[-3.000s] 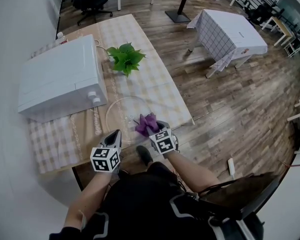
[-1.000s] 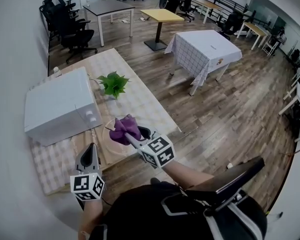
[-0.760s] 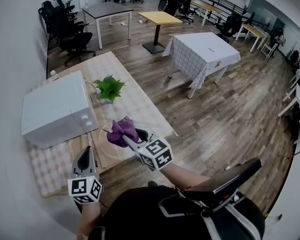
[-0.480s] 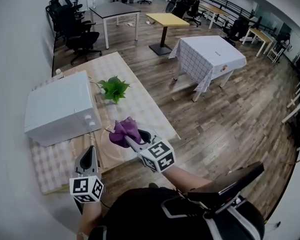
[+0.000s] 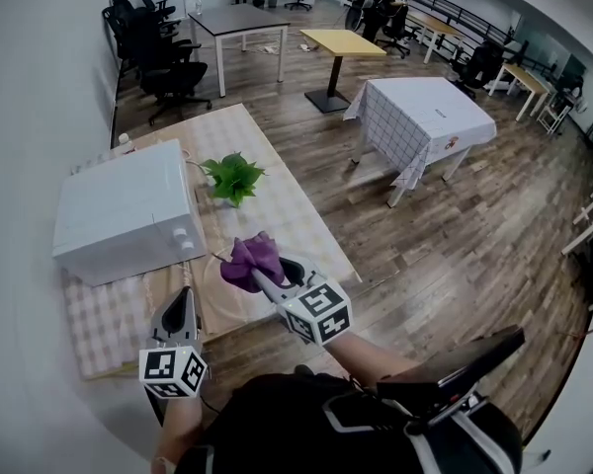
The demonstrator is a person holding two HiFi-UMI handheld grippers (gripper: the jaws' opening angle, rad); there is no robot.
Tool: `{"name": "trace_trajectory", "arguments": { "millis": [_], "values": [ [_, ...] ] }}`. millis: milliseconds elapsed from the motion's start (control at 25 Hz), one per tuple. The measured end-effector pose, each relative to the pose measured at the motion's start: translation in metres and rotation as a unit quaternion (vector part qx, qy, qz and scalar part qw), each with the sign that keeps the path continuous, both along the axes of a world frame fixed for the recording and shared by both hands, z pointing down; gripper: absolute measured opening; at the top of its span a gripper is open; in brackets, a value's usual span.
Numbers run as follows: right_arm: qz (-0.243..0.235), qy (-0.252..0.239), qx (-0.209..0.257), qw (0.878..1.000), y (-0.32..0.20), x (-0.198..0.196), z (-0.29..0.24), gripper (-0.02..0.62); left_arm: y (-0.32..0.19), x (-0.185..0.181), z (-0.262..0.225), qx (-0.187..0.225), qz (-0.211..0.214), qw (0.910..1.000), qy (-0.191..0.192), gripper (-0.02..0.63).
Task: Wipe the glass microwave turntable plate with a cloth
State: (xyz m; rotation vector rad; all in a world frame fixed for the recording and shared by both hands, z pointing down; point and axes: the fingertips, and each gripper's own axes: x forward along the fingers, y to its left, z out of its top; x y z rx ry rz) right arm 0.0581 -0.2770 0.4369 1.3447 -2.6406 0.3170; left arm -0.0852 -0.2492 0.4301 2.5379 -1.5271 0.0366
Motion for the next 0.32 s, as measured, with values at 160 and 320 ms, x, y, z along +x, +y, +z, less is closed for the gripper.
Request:
{"name": "trace_trajectory", "arguments": {
  "millis": [160, 320],
  "values": [
    [-0.002, -0.002, 0.005, 1.0, 0.0005, -0.0013, -0.0011, 0.143, -0.0005, -0.0009, -0.0008, 0.002, 0.003, 1.0, -0.001, 0.005],
    [-0.002, 0.0, 0.006, 1.0, -0.0005, -0.0017, -0.0024, 0.143, -0.004, -0.0038, -0.0017, 0.002, 0.001, 1.0, 0.001, 0.005]
  ]
}}
